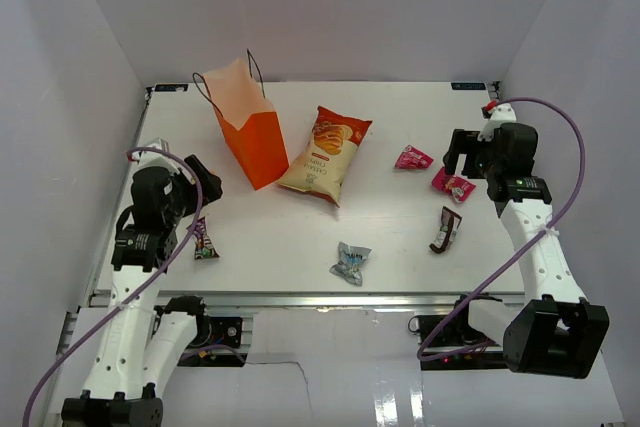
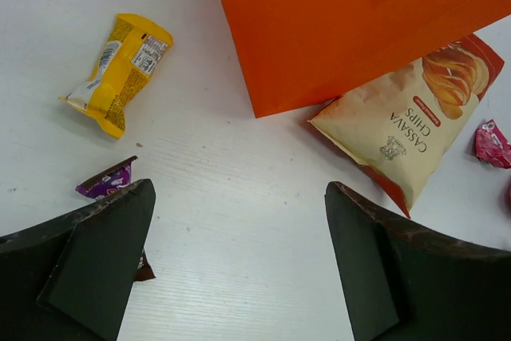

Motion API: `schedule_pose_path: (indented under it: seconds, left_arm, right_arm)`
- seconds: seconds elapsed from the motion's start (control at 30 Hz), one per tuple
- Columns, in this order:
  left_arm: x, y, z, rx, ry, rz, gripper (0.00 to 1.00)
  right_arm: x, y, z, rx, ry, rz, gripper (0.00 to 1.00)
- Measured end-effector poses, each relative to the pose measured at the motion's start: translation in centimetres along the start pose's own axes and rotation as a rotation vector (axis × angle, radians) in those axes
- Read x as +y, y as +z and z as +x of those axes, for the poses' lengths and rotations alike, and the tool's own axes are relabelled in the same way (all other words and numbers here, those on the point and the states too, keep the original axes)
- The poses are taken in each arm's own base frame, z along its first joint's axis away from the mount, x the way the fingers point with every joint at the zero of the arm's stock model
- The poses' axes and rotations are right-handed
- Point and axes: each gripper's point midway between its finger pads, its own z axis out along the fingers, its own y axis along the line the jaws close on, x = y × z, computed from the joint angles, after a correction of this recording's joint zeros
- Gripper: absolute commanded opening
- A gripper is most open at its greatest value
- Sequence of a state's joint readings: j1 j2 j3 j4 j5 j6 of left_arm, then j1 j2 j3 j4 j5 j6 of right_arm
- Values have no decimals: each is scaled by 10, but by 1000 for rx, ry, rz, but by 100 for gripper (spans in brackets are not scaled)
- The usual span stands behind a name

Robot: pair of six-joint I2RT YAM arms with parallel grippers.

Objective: Place the snacks into the paper bag

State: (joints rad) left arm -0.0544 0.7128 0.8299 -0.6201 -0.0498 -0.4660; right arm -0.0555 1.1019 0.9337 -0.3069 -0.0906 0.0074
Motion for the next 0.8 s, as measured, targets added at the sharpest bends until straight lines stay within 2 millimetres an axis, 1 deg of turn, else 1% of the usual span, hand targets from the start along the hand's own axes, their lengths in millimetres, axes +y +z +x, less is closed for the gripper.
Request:
schedule_pose_path:
  seconds: [0.1,0.17,0.27,0.33,0.47,0.53,0.63,0.7,0.8]
  left_arm:
    - [3,7,4,25,19,-14,98]
    - [6,15,6,42,37,-34,98]
    - [15,33,10,81,67,-81,98]
    - [22,48,12,111,68,-113,98]
    - [47,86,11,165,23,-191,98]
    - [63,106,15,201,-2,-225,98]
    - [81,136,27,278,-17,-256,98]
    - [85,158,34,333,-8,-256,98]
    - [91,188,41,390,16,-259,94]
  right_arm:
    - [6,0,0,-1,8,-30,90]
    - [13,0,0,-1,-22,-79,90]
    - [30,-3,3,0,-119,-201,90]
    - [44,-7,9,9,-193,-301,90]
    - [72,-14,34,74,-337,-534,90]
    - [80,-13,48,115,-365,-614,90]
    - [86,-10,70,183,-371,-698,90]
    - [89,-10,80,206,-372,-740,91]
    - [93,-13,82,196,-392,-785,91]
